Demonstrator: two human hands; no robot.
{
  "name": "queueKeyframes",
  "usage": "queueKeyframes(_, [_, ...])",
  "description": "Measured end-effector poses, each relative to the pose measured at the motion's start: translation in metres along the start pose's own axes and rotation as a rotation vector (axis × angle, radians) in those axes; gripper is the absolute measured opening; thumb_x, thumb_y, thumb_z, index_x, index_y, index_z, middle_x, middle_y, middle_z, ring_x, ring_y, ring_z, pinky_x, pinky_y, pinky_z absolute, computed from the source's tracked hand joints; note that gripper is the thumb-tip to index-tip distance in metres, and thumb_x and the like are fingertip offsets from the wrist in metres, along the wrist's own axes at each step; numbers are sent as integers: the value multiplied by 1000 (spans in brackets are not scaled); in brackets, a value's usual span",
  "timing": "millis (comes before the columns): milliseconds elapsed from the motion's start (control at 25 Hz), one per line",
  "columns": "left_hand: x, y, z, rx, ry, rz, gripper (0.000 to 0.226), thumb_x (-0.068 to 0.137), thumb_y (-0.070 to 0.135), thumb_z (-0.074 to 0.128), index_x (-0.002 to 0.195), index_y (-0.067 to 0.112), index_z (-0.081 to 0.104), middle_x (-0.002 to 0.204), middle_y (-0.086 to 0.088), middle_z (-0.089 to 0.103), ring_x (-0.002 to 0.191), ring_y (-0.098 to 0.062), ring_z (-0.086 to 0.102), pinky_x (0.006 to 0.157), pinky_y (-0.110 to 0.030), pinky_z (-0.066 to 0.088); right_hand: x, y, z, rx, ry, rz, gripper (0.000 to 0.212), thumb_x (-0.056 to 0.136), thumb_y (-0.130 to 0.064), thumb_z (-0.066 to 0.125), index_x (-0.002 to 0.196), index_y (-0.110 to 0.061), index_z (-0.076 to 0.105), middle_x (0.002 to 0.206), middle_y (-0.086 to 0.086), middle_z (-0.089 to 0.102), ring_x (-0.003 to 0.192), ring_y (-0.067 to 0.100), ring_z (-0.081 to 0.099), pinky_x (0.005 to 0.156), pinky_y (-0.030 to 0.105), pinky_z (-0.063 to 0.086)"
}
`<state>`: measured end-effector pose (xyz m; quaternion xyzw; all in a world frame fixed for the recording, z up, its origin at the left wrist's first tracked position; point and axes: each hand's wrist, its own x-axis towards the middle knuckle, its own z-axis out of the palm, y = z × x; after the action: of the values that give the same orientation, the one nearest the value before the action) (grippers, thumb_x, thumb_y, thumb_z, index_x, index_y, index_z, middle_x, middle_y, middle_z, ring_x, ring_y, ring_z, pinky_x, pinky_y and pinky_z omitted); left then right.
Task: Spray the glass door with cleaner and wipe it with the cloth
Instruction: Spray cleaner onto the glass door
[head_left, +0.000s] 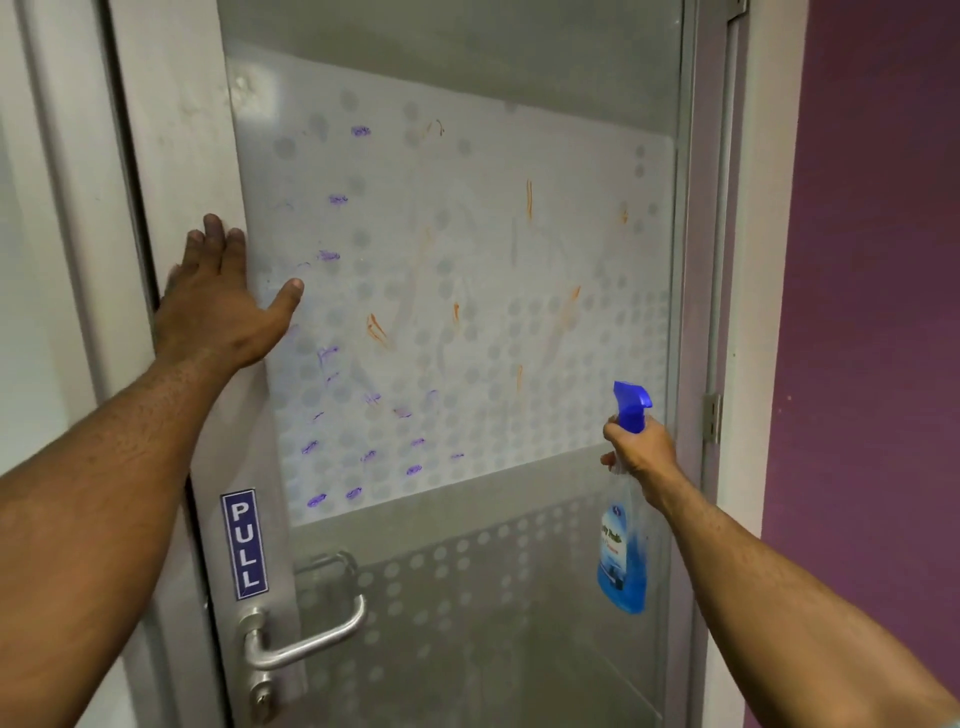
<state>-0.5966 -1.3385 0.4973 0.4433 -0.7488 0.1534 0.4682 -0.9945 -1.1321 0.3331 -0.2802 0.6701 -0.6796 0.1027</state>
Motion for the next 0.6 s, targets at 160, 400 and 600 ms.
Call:
queueKeyframes(160, [-45,14,2,-32,-100,8,93,87,67,29,156,7,14,165,-15,8,152,-31,12,121,-49,20,-38,-8,12,41,-127,-132,34,90,-11,62,124,-12,57,112,7,66,74,23,68,68,32,58])
queueKeyframes(400, [-204,75,-2,-64,-203,-26,94,87,66,35,157,6,15,164,-14,15,149,-32,21,119,-43,19,-119,-11,8,156,-510,-187,39,90,-13,64,126,-27,58,120,-6,68,107,12,66,98,36,52])
queueKeyframes(600, [-359,135,-48,-85,-469,-118,127,67,95,37,157,16,-4,166,-1,-5,152,-14,-4,124,-38,1,-204,-6,-9,246,-717,-220,21,83,-22,68,102,-32,69,110,0,72,112,17,65,104,46,48])
